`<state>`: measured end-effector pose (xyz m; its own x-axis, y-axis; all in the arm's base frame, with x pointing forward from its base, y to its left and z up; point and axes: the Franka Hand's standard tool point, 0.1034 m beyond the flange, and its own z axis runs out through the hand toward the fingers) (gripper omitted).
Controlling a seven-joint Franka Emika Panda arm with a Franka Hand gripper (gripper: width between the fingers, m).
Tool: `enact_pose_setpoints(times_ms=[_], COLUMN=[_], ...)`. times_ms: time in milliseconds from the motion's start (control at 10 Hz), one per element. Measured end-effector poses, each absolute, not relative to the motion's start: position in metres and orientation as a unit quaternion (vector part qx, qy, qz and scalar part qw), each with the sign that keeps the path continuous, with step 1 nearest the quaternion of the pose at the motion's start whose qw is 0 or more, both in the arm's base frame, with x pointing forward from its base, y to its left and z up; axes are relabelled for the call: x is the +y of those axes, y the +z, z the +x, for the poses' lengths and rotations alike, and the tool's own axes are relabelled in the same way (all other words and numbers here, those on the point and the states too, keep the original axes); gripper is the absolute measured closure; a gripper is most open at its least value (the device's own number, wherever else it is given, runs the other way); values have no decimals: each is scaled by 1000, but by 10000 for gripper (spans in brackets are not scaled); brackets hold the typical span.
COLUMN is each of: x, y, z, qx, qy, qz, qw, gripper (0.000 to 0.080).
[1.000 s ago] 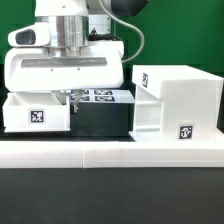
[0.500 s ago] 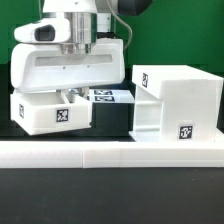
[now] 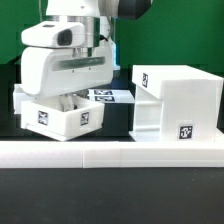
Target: Assemble drawer
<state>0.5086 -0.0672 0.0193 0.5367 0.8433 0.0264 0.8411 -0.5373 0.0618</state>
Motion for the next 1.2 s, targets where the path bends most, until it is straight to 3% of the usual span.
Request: enact_pose_setpoints(times_ms=[400, 900, 1200], x=[-72, -40, -44], y=[17, 17, 17], z=[507, 519, 518], qx=[573, 636, 635], qy=[18, -9, -9], qz=[819, 771, 773], qw=[27, 20, 20], gripper=[758, 758, 758])
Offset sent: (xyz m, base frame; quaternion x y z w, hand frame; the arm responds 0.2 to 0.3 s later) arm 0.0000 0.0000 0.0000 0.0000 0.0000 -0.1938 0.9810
